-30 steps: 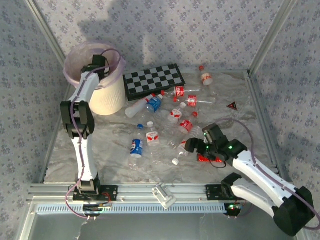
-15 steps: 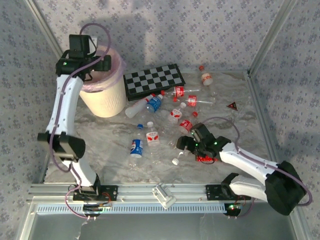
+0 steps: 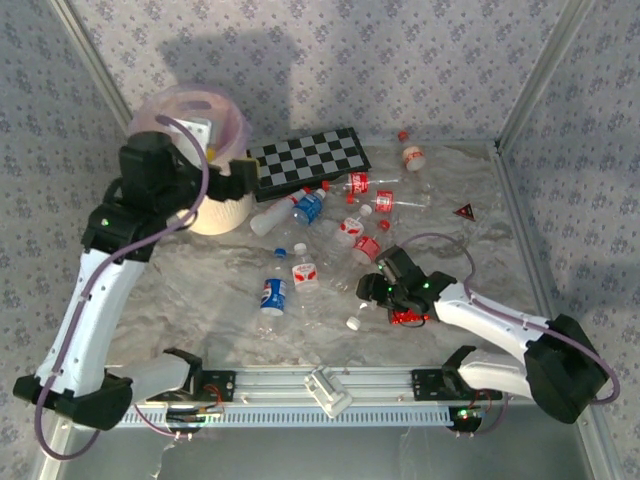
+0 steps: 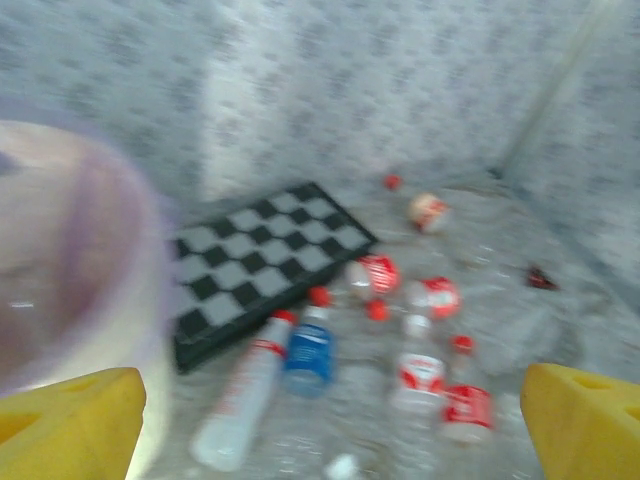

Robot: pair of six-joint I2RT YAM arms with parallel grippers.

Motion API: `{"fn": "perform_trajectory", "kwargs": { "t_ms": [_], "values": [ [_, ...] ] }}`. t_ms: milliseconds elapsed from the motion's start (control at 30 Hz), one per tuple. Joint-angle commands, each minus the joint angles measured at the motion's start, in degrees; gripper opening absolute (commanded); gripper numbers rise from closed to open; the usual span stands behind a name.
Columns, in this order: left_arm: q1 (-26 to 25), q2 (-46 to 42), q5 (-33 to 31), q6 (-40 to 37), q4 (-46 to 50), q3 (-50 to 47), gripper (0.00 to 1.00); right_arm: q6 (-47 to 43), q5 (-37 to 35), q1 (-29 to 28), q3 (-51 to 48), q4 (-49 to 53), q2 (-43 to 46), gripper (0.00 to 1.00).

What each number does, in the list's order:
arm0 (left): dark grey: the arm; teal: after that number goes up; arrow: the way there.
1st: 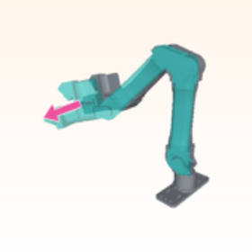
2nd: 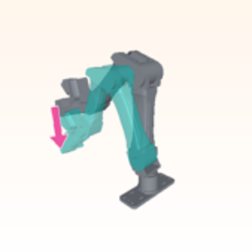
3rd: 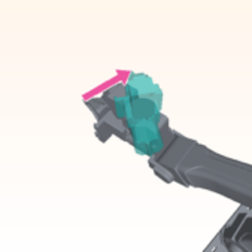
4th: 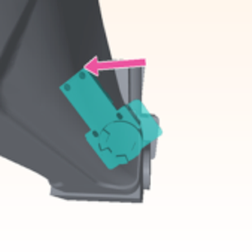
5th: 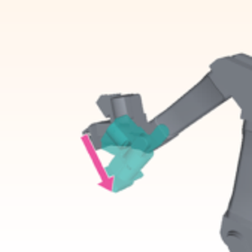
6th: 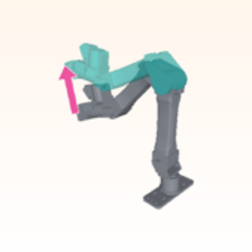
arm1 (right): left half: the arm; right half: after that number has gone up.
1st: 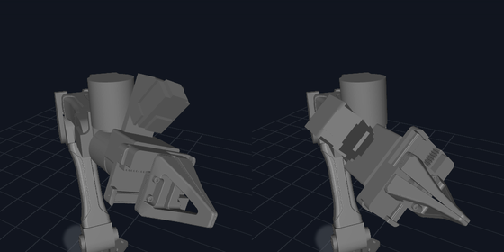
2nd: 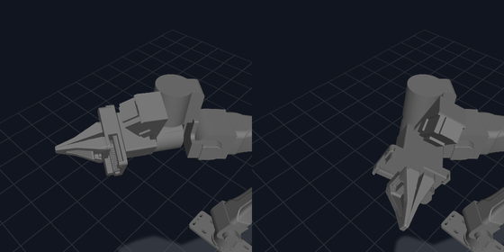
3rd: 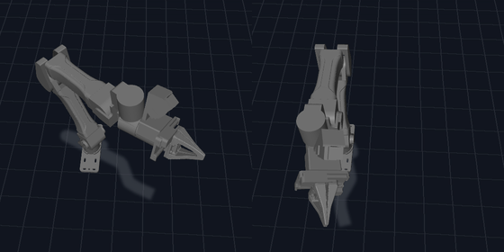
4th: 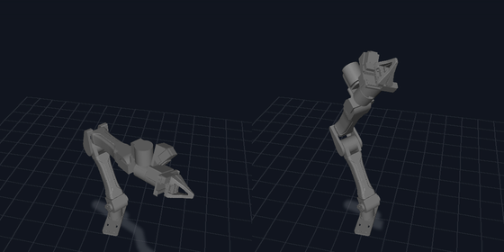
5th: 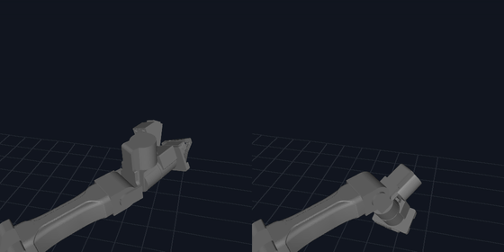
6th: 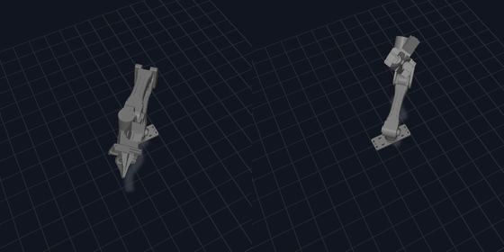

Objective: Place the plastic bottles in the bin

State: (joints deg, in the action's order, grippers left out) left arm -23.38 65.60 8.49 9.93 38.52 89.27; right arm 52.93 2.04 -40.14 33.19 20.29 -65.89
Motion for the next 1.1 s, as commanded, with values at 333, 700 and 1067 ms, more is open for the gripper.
{"fn": "perform_trajectory", "kwargs": {
  "t_ms": [333, 700, 1067],
  "values": [
    [-9.8, 0.1, 8.7, 18.4, -20.9, -18.0, 0.95, -16.5, 3.8, 9.3, 15.5, 22.2, 9.2, 0.51],
    [-11.2, -0.2, 2.6, 19.3, -20.7, -21.7, 0.95, -9.1, -1.0, 2.1, 15.7, 25.3, -2.5, 0.94],
    [-11.2, -3.5, 1.1, 18.8, -21.8, -25.6, 0.95, -9.1, -2.8, 1.6, 17.4, 19.2, -17.4, 0.97]
  ]
}}
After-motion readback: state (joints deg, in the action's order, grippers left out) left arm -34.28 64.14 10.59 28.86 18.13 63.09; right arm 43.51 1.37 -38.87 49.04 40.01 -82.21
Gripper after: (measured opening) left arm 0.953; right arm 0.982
